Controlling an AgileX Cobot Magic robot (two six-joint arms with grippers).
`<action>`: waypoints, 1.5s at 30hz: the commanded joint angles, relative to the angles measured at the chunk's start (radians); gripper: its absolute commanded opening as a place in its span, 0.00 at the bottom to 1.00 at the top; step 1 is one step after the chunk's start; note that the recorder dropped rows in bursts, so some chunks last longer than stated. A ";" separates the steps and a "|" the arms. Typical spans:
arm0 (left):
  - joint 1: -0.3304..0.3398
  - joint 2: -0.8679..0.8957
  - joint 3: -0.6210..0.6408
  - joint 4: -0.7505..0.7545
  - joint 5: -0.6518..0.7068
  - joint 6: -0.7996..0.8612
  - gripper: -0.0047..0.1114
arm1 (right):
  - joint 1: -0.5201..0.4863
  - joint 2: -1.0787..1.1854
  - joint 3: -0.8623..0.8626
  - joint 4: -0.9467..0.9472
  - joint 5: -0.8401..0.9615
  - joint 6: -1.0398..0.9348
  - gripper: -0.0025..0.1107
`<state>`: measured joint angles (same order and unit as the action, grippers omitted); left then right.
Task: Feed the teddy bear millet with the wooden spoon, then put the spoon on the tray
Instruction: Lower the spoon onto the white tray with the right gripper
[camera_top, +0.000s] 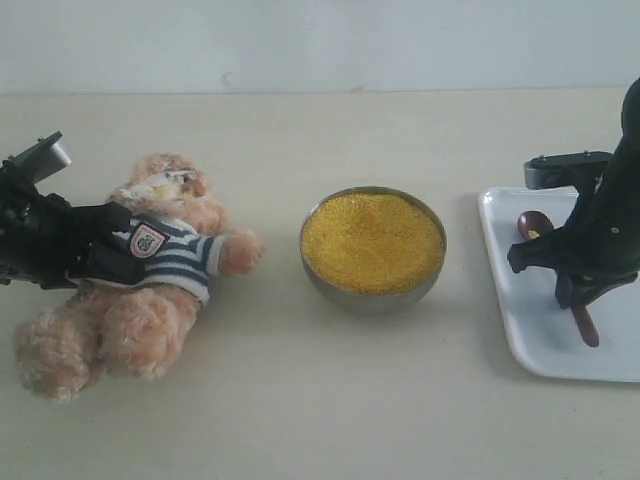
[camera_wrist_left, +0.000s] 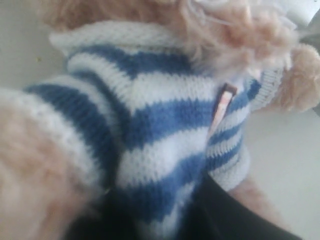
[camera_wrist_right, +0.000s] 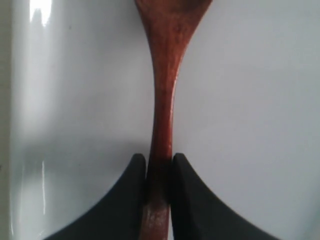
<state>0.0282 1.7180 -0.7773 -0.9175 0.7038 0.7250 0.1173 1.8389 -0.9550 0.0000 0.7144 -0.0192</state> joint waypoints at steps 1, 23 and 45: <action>0.001 0.018 -0.015 -0.009 -0.048 0.011 0.07 | -0.008 0.012 0.005 0.000 -0.014 0.001 0.02; 0.001 0.052 -0.015 -0.009 -0.022 0.011 0.07 | -0.008 0.012 0.005 -0.010 -0.033 0.012 0.13; 0.001 0.052 -0.015 -0.028 0.021 -0.019 0.66 | -0.008 0.008 0.005 -0.010 -0.031 0.019 0.34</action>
<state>0.0289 1.7633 -0.7893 -0.9366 0.7175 0.7166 0.1173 1.8529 -0.9550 0.0000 0.6879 0.0000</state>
